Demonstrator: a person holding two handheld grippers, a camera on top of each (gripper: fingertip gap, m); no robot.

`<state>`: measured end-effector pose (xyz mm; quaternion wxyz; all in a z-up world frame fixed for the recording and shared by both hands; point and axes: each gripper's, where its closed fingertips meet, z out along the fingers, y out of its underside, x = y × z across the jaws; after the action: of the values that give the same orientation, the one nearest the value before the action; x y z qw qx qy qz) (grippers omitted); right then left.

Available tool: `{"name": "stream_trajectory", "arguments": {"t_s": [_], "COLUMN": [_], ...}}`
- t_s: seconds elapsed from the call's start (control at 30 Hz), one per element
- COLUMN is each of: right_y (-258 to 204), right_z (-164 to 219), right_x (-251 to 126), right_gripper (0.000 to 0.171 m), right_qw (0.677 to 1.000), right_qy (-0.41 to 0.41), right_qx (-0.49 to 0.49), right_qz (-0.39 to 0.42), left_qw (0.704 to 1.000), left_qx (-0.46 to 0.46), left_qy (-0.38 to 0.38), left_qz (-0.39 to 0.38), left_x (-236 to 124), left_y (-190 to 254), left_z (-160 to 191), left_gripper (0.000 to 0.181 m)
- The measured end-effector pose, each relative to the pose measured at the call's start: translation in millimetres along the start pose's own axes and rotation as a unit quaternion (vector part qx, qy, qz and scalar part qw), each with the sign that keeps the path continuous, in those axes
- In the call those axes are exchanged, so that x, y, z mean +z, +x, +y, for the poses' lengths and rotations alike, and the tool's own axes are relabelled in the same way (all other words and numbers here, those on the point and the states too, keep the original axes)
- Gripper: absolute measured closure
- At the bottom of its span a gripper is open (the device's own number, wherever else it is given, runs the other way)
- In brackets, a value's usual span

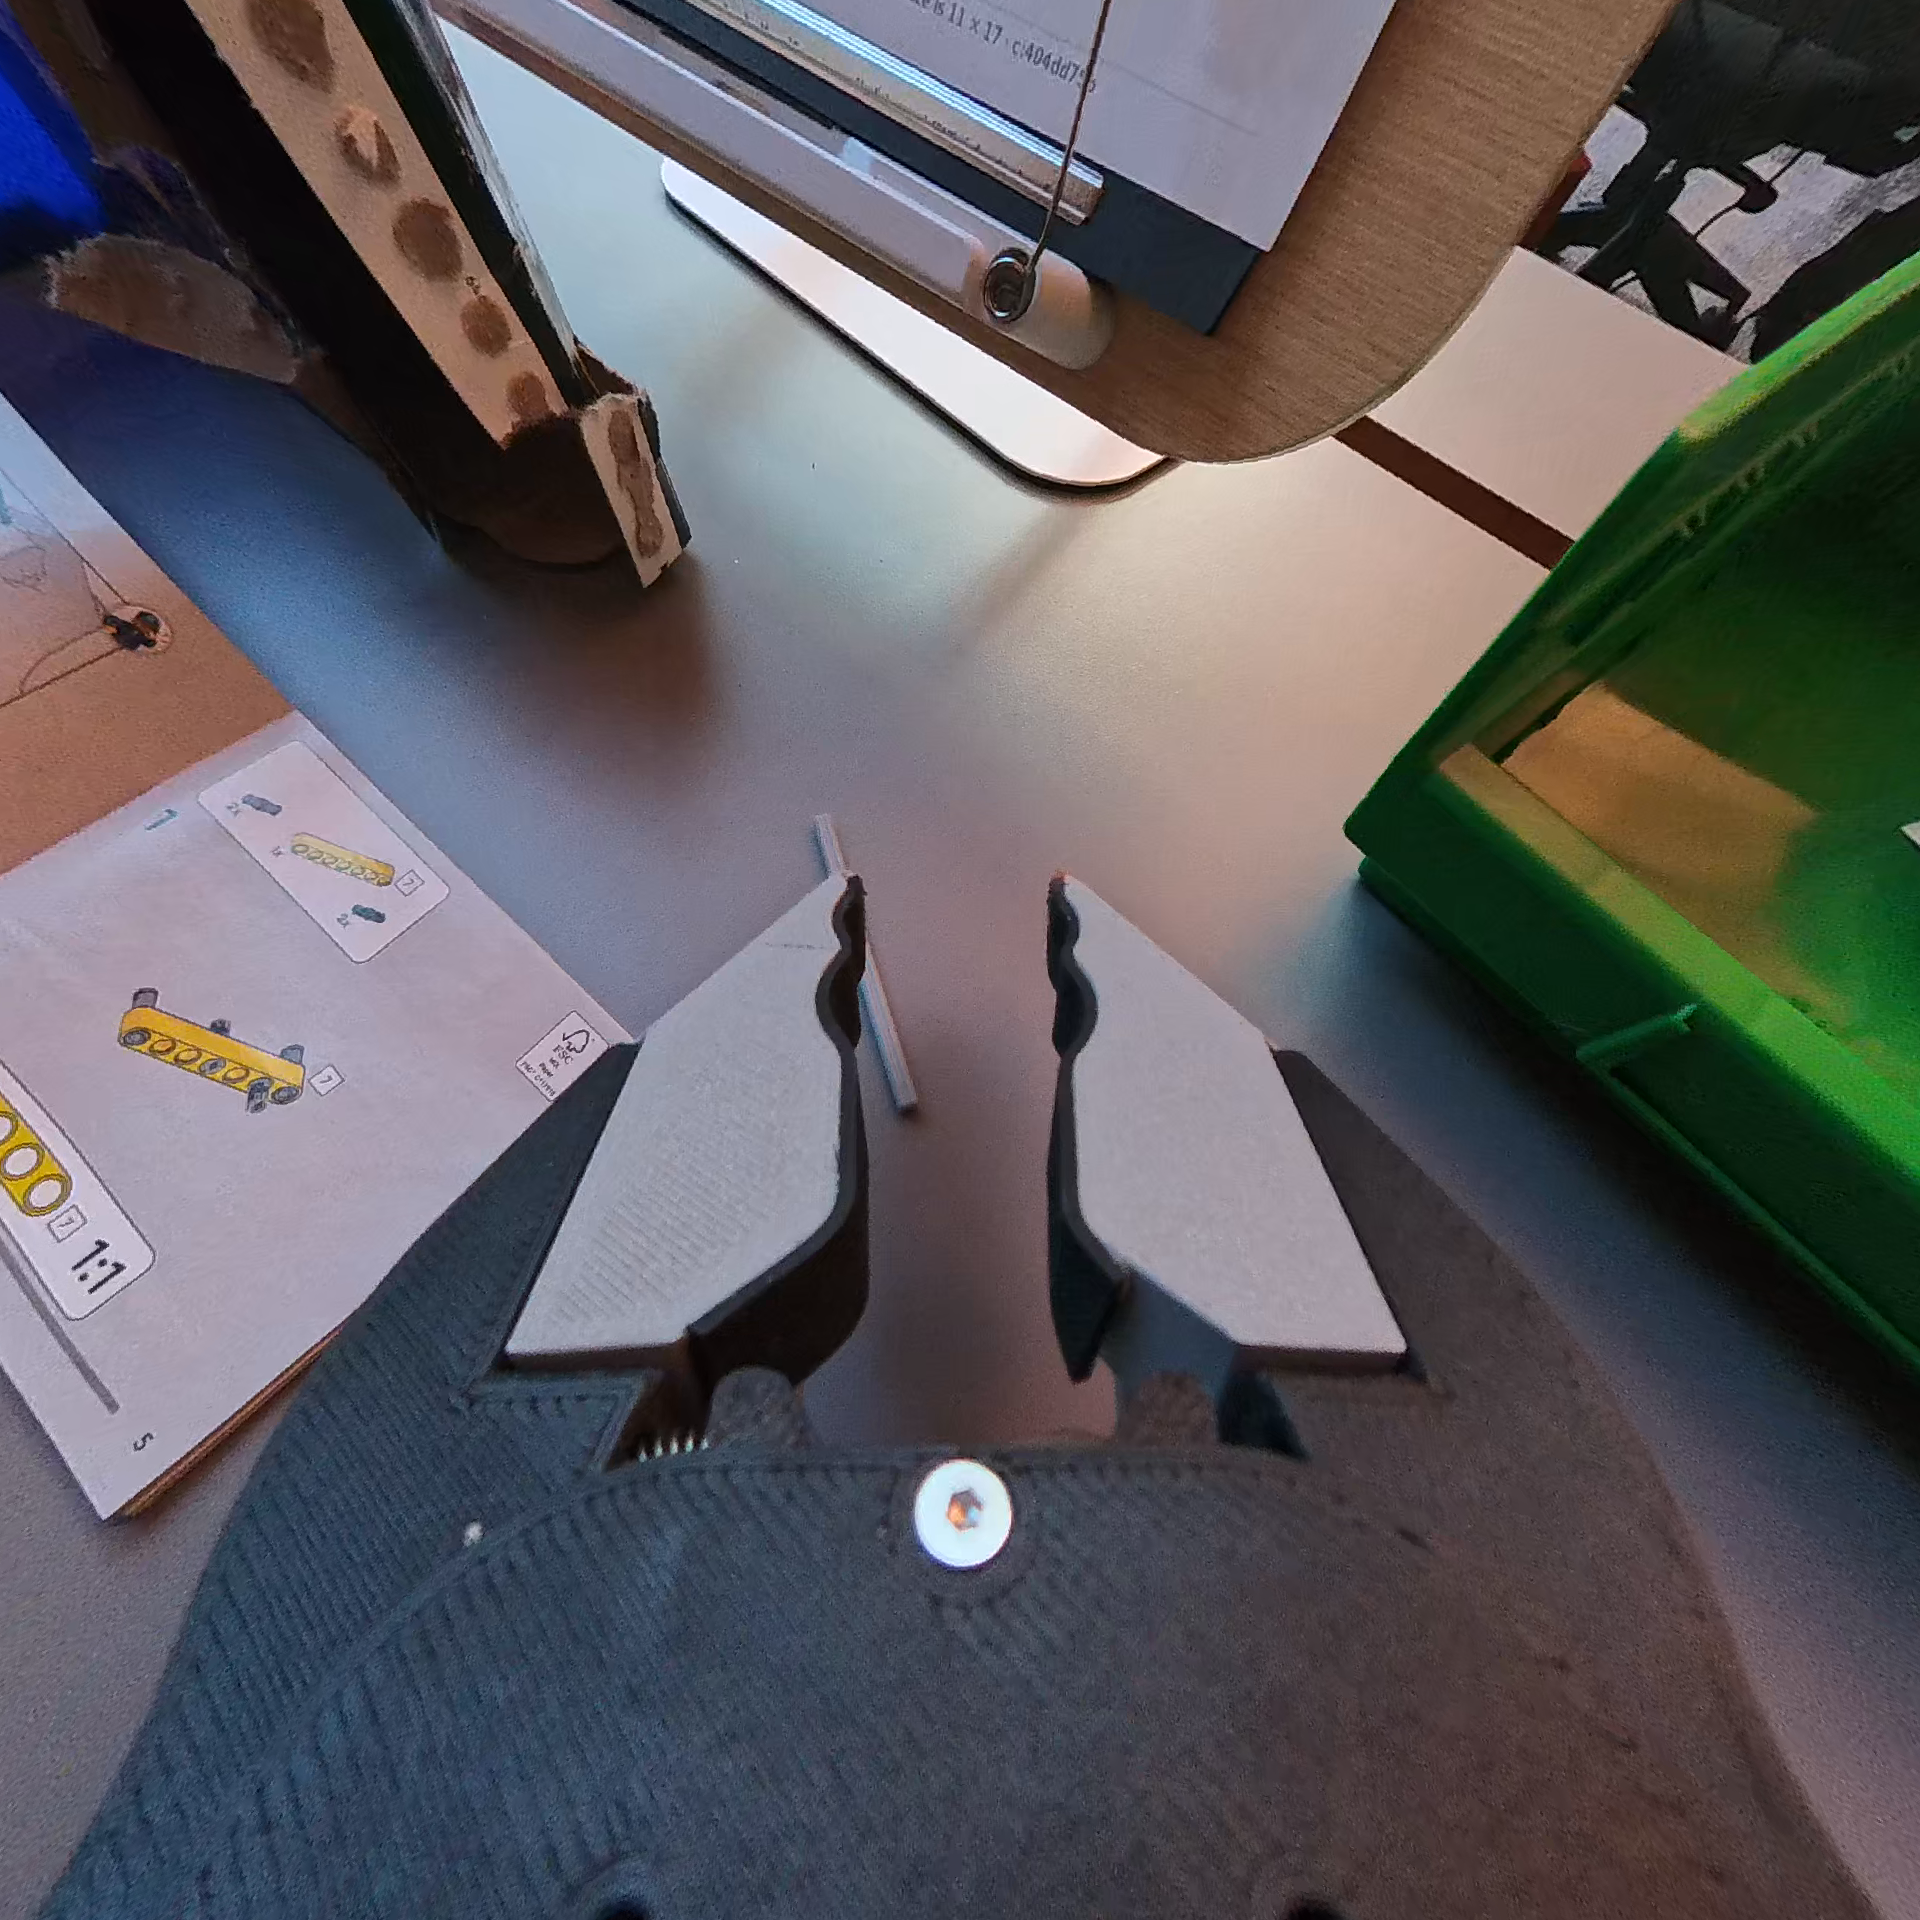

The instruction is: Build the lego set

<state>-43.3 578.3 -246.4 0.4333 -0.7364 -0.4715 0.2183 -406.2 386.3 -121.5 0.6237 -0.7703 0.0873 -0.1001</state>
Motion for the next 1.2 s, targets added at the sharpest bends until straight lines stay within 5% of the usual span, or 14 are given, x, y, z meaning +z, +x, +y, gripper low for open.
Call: {"name": "stream_trajectory", "arguments": {"t_s": [0.13,0.33,1.2], "right_y": [-0.4,-3.3,-4.5], "right_z": [-0.1,-1.1,1.0], "right_x": [-0.1,-0.5,1.1], "right_gripper": [0.140,0.142,0.142], "right_qw": [1.000,1.000,1.000], "right_qy": [0.001,0.004,-0.004], "right_qx": [-0.002,-0.021,-0.016], "right_qz": [0.000,0.004,-0.005], "left_qw": [1.000,0.981,0.996], "left_qx": [0.026,0.039,0.012], "left_qy": [0.011,0.190,0.077], "left_qz": [-0.007,-0.024,0.036], "left_x": [-1.9,-49.2,-11.6], "left_y": [1.9,-1.8,10.0], "left_z": [-3.8,-65.4,-22.8], "left_gripper": [0.174,0.181,0.160]}}
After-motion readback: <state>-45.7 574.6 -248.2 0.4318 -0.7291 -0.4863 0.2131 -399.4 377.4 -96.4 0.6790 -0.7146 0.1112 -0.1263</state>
